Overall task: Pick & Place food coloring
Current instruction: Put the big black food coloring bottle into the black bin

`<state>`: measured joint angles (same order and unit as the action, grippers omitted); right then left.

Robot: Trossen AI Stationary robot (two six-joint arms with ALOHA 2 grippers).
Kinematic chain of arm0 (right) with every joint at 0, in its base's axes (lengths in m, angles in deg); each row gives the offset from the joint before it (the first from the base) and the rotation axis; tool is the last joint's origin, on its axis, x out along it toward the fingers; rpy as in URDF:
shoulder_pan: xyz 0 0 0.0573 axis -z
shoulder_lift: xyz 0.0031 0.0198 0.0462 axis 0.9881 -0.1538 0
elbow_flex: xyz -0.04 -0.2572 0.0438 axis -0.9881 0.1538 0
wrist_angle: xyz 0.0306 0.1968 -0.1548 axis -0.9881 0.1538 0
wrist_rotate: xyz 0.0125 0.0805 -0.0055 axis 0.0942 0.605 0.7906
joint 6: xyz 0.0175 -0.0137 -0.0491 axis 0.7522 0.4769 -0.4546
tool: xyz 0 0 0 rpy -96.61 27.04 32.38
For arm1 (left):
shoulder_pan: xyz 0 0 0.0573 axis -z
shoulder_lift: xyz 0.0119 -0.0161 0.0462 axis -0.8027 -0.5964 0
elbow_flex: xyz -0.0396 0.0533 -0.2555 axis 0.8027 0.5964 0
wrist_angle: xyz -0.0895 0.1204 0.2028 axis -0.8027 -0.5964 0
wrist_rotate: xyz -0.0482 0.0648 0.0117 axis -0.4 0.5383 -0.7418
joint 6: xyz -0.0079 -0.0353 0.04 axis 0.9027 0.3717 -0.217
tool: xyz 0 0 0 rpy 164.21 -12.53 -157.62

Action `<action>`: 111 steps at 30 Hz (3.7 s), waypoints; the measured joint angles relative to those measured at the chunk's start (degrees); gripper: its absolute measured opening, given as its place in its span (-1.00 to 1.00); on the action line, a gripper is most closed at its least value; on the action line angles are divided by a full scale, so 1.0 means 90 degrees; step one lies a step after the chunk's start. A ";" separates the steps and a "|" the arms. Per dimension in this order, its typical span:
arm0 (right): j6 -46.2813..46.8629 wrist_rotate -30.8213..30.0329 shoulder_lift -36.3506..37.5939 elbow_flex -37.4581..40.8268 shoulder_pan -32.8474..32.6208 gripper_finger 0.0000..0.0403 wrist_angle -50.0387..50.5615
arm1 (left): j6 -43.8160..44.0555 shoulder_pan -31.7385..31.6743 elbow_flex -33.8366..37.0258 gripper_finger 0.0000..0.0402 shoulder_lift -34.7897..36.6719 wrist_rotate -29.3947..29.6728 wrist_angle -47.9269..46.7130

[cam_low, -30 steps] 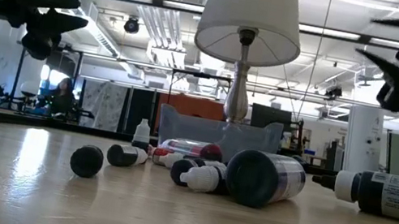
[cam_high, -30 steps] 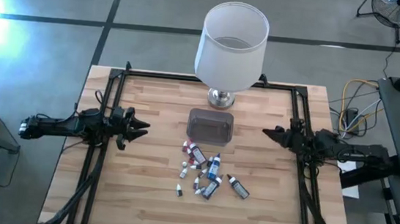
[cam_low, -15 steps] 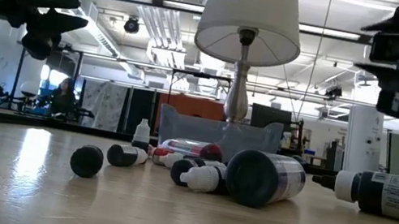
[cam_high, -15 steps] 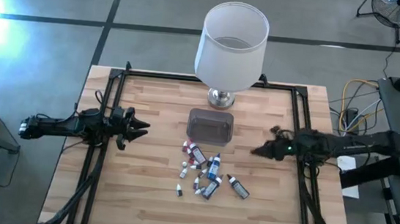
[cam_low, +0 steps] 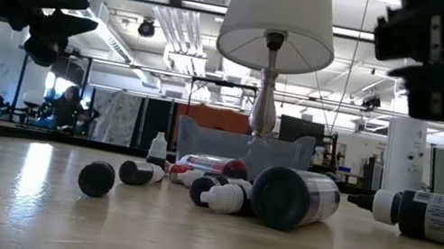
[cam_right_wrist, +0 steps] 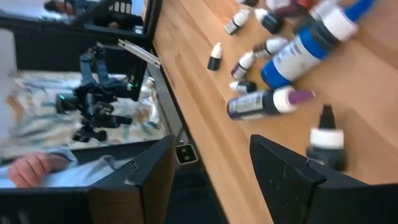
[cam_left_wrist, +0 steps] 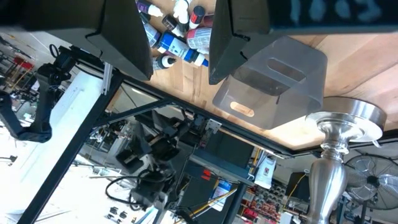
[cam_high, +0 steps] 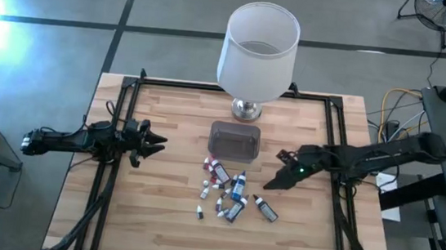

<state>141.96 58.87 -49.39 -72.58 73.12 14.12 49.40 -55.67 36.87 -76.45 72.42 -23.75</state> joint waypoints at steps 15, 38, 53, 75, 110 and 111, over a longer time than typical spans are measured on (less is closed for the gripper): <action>-0.1542 0.0081 -0.2702 -0.2640 -0.0557 0.00 0.3903 | 0.0000 0.0001 0.0001 -0.33 0.0001 0.0000 0.0000; -0.0436 -0.1565 -0.4387 -0.4150 -0.1027 0.01 0.5251 | 0.0001 0.0000 0.0000 -0.33 0.0000 -0.0002 0.0001; -0.0571 -0.1384 -0.4476 -0.3659 -0.1091 0.51 0.4575 | 0.0001 0.0000 0.0002 -0.33 0.0001 0.0000 0.0001; -0.1074 -0.1332 -0.5287 -0.4055 -0.1048 0.22 0.5098 | 0.0001 0.0001 0.0001 -0.33 0.0000 0.0000 0.0000; -0.2048 -0.0361 -0.5294 -0.3963 -0.0296 -0.40 0.5217 | 0.0002 0.0000 0.0002 -0.33 0.0000 -0.0002 -0.0002; -0.2091 -0.0361 -0.5288 -0.3963 -0.0296 -0.47 0.5219 | 0.0002 0.0000 0.0002 -0.33 0.0002 -0.0002 -0.0002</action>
<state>123.14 55.62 -96.98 -108.25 70.45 61.08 49.42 -55.67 36.89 -76.43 72.40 -23.77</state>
